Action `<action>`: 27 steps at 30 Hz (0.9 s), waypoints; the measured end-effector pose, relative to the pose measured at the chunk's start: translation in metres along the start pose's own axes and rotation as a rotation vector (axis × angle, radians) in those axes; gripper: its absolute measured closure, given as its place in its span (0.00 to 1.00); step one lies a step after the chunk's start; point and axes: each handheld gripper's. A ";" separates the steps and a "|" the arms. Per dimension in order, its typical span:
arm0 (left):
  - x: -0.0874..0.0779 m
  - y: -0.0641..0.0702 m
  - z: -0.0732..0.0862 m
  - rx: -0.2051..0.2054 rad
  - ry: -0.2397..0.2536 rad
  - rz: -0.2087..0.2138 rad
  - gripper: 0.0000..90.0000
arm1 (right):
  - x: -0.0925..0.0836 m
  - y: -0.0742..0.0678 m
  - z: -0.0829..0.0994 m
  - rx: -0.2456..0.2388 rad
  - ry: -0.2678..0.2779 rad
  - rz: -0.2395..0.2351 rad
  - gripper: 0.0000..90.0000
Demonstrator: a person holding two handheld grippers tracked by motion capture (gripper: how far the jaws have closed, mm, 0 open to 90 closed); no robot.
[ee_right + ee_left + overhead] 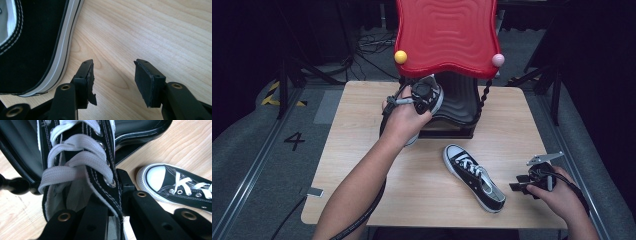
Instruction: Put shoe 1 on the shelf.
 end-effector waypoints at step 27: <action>0.040 0.013 -0.017 -0.064 0.105 -0.036 0.96 | 0.003 -0.001 0.001 0.007 -0.005 -0.010 0.54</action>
Point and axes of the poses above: each handheld gripper's, and its own axes: x roughly forward along the jaws, z roughly out of its underside, y roughly to its right, and after that the axes turned 8 degrees about y, right-handed
